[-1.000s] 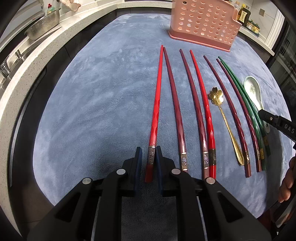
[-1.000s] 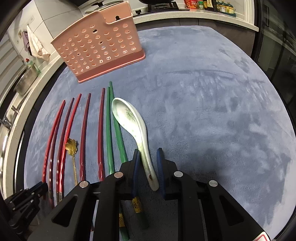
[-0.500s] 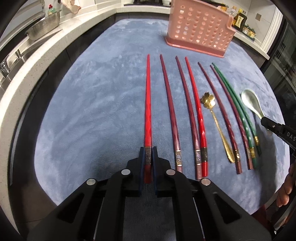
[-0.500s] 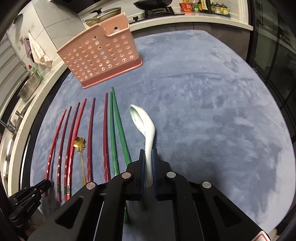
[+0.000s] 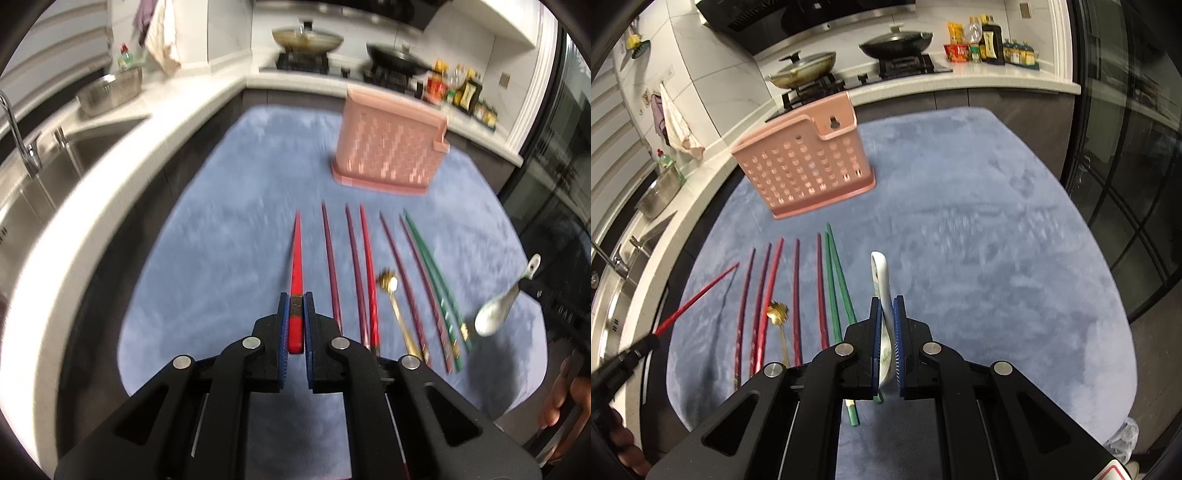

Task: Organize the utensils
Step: 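Lift the chopstick and spoon and carry both toward the pink holder, then lower the chopstick and spoon into the pink holder and open both tools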

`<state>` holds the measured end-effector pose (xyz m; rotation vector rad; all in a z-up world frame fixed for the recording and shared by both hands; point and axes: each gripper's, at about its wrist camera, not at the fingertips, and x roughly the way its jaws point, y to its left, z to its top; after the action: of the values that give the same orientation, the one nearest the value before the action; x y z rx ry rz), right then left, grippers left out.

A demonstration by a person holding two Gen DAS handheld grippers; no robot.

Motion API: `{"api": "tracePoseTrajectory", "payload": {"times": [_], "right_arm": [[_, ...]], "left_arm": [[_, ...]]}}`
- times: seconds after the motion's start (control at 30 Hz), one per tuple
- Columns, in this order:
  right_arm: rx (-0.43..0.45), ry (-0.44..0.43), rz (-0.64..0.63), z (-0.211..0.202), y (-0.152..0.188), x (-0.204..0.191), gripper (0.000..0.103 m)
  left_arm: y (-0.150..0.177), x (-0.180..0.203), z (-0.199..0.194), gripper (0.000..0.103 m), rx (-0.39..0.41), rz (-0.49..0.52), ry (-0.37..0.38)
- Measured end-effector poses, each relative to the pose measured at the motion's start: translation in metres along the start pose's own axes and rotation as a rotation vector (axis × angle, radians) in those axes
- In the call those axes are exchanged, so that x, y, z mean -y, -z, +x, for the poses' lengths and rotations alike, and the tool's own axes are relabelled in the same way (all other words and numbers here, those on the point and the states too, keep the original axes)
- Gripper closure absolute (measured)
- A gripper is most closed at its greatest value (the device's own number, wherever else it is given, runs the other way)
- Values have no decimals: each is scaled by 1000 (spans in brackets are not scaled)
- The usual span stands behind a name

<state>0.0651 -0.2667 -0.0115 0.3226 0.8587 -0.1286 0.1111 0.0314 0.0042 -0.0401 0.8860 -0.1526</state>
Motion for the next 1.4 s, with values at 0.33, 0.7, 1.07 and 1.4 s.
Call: {"api": "tracePoseTrajectory", "payload": {"times": [0.33, 0.7, 1.07, 1.4], "right_arm": [[90, -29, -55, -15, -44, -18, 97], [171, -76, -60, 0, -125, -34, 97], [239, -86, -54, 35, -215, -48, 97], [183, -75, -73, 93, -229, -62, 97]], "left_arm": [[-83, 3, -28, 96, 159, 21, -12], [-180, 27, -51, 96, 326, 30, 49], [-258, 60, -52, 96, 434, 20, 125], [-261, 68, -8, 96, 346, 11, 139]]}}
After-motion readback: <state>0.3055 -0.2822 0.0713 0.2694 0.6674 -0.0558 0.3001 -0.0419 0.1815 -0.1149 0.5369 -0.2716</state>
